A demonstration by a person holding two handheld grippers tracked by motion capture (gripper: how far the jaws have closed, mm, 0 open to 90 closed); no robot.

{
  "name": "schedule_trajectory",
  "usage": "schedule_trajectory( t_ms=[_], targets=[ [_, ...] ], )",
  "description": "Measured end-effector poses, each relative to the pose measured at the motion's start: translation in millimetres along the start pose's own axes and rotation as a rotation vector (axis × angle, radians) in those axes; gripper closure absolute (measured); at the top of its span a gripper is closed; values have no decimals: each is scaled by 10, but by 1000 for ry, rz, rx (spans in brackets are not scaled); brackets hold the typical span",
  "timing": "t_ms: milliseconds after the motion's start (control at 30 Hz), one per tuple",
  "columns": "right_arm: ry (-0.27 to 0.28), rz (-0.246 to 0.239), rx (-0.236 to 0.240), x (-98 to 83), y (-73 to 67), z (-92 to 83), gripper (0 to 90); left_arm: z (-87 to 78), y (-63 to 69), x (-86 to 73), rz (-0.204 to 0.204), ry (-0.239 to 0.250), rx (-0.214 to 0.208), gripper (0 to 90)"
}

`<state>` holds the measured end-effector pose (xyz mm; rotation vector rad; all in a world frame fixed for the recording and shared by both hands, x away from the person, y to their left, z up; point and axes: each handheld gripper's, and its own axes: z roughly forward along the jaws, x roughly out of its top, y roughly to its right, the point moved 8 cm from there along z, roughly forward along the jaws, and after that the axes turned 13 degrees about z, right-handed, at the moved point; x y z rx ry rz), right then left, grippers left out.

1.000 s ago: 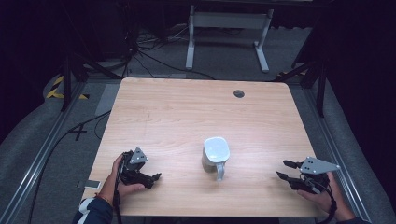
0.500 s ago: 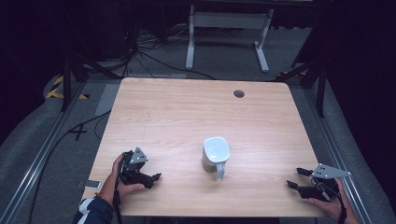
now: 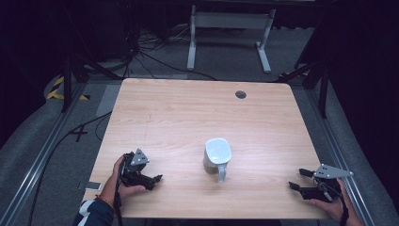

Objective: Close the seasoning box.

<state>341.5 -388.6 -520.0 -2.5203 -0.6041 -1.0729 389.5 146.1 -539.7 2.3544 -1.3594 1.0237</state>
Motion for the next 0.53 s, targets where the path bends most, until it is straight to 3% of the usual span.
schedule_trajectory(
  t_ms=[533],
  targets=[
    [1, 0, 0, 2, 0, 1, 268, 3, -3, 2, 1, 3, 4, 4]
  ],
)
